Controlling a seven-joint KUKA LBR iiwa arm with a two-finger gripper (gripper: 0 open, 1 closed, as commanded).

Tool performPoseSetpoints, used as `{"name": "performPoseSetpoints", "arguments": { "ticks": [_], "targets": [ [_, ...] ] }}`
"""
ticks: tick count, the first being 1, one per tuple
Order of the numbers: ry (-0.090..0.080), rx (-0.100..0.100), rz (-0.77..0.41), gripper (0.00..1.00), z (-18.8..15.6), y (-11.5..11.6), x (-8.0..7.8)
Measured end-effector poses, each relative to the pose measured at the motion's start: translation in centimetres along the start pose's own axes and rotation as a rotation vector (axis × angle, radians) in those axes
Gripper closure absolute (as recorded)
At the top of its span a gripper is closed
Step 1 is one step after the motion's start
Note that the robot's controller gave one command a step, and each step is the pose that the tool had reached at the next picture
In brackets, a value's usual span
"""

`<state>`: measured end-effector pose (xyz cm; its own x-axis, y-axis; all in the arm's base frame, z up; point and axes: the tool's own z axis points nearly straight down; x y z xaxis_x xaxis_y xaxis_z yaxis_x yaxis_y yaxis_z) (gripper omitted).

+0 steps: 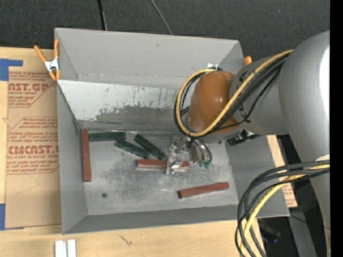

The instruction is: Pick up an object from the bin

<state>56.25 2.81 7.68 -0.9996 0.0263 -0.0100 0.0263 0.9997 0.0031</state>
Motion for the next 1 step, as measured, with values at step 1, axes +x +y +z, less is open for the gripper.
{"name": "performPoseSetpoints", "arguments": {
  "ticks": [1],
  "targets": [
    [0.007,0.003,0.043,1.0,-16.2,-0.06,0.21]
  ]
}}
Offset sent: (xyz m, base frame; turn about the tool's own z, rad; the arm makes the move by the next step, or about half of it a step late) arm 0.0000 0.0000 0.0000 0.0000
